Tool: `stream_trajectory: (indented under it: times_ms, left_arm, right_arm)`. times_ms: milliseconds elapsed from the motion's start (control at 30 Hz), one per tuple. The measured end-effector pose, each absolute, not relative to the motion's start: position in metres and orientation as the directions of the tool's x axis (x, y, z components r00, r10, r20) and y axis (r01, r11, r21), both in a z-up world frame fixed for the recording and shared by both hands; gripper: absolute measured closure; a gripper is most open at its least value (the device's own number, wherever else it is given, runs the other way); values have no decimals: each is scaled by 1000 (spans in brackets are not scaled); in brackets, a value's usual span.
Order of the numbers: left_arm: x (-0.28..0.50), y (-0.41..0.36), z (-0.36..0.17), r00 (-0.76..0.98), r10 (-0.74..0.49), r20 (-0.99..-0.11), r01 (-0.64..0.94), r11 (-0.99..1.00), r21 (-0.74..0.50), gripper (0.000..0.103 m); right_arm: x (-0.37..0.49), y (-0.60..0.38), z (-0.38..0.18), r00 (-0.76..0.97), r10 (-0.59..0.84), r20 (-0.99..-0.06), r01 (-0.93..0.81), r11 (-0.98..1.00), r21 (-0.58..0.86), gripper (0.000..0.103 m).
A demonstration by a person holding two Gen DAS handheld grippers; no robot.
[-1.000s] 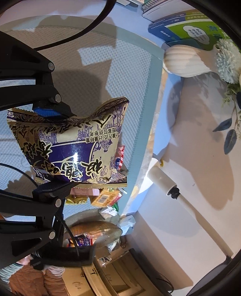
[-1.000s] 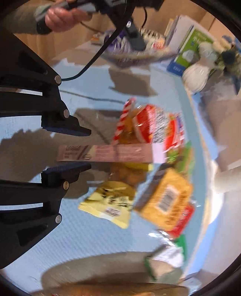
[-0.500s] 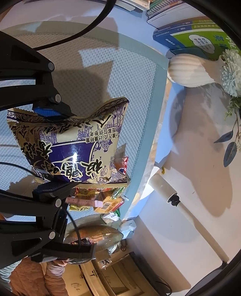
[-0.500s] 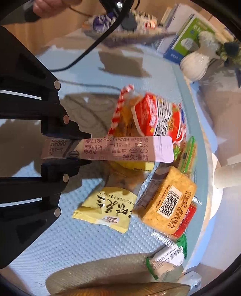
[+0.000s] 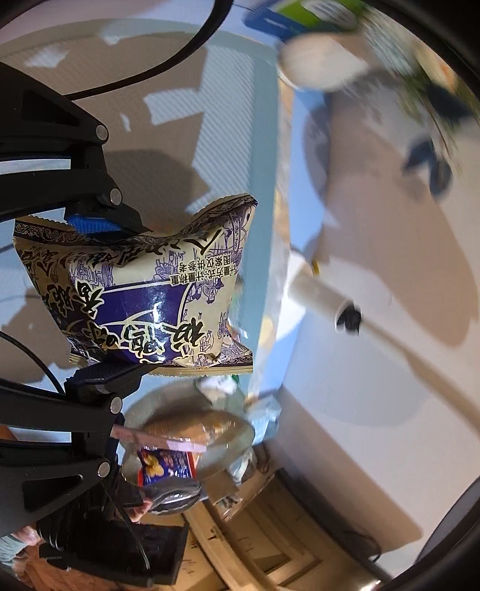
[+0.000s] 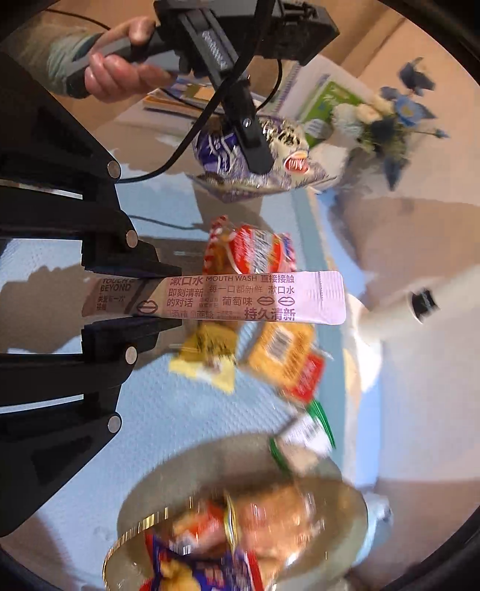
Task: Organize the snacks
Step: 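Carry the purple bag and pink packet to the glass plate and release both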
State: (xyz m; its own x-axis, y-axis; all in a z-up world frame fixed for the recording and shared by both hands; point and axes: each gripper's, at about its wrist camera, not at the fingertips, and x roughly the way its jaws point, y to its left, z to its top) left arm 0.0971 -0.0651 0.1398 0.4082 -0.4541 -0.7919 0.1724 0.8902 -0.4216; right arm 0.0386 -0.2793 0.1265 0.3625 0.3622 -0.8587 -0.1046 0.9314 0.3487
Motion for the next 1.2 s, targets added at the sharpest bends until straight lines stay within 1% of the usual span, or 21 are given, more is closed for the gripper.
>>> stream_trajectory:
  times_ms: [133, 333, 533, 700, 733, 767, 800, 833, 900, 1067, 1200]
  left_arm:
    - [109, -110, 156, 405, -493, -769, 252, 869, -425, 50]
    - [126, -185, 174, 374, -557, -741, 374, 822, -429, 50]
    - [149, -260, 175, 321, -595, -737, 463, 777, -426, 50]
    - [173, -309, 175, 304, -600, -740, 502, 761, -411, 50]
    - [178, -317, 175, 302, -595, -745, 507, 762, -403, 49]
    - [182, -325, 175, 304, -585, -752, 513, 766, -388, 38]
    - [186, -333, 174, 317, -565, -762, 523, 774, -357, 30]
    - [188, -339, 172, 330, -547, -770, 525, 784, -332, 17]
    - [191, -343, 168, 334, -530, -779, 526, 791, -313, 16]
    - [191, -328, 155, 313, -534, -785, 482, 802, -354, 16]
    - [185, -301, 149, 312, -548, -776, 420, 813, -404, 16]
  right_arm:
    - [34, -313, 152, 414, 328, -849, -70, 941, 330, 86]
    - [40, -376, 177, 462, 235, -855, 34, 959, 282, 86]
    - [55, -421, 187, 474, 153, -867, 111, 967, 231, 85]
    - [67, -444, 188, 472, 138, -871, 123, 968, 220, 83]
    - [67, -450, 187, 471, 137, -872, 125, 968, 220, 83]
    - [68, -457, 185, 464, 132, -876, 133, 967, 217, 76]
    - [70, -460, 181, 448, 127, -885, 147, 966, 213, 67]
    - [71, -466, 177, 433, 110, -895, 169, 965, 200, 65]
    - [69, -473, 174, 424, 117, -898, 177, 962, 209, 65]
    - [66, -474, 172, 412, 117, -904, 179, 962, 206, 65]
    - [69, -458, 175, 408, 111, -906, 151, 971, 187, 65]
